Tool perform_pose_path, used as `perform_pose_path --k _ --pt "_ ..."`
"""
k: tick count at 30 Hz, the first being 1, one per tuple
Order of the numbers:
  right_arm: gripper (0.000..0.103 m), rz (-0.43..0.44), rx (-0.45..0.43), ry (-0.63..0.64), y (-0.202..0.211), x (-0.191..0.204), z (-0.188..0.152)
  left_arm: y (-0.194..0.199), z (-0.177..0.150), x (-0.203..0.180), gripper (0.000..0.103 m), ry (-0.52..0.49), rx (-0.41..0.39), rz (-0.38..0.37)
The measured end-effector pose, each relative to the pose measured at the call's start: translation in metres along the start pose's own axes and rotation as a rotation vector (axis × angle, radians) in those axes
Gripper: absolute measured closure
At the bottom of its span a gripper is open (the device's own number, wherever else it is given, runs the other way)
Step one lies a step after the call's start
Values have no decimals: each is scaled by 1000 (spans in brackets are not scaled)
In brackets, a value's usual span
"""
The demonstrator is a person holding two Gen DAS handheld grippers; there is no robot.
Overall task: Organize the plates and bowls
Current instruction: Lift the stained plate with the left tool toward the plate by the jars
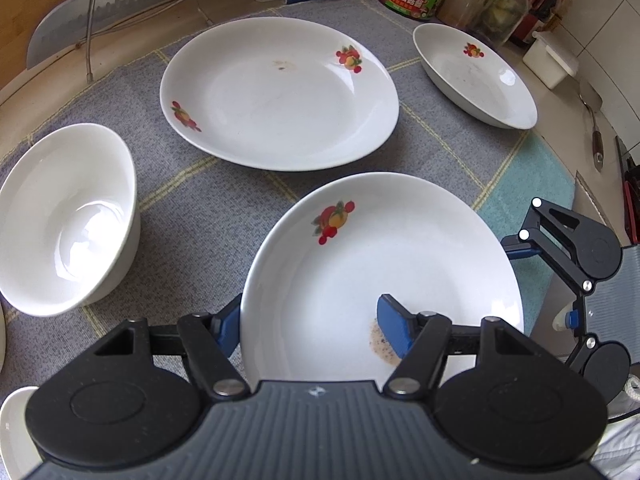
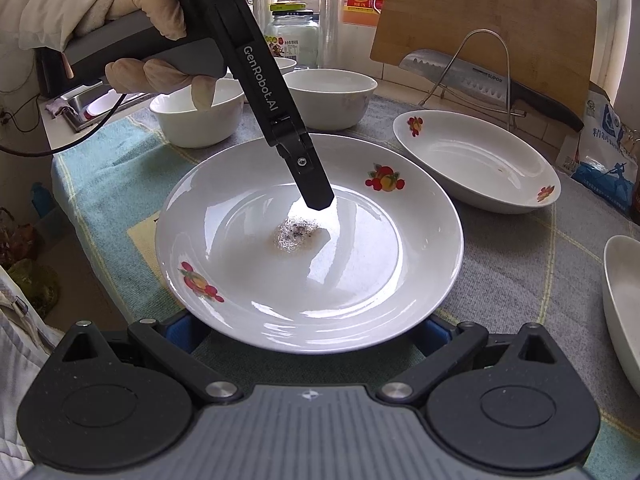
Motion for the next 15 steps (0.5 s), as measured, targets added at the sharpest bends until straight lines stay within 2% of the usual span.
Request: perform_pose_path --k 15 --pt "0 -2 -7 28 26 -23 12 10 25 -21 36 -6 -50 7"
Point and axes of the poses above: each gripper's, at about its wrist camera, not at the fingertips, and y roughly against the way its jaws point, x to its left, z to its top, the point moved 2 cm from there along -y, roughly the way its jaws point, and after that the axes turned 9 degrees about -x, right-handed, at the moved point
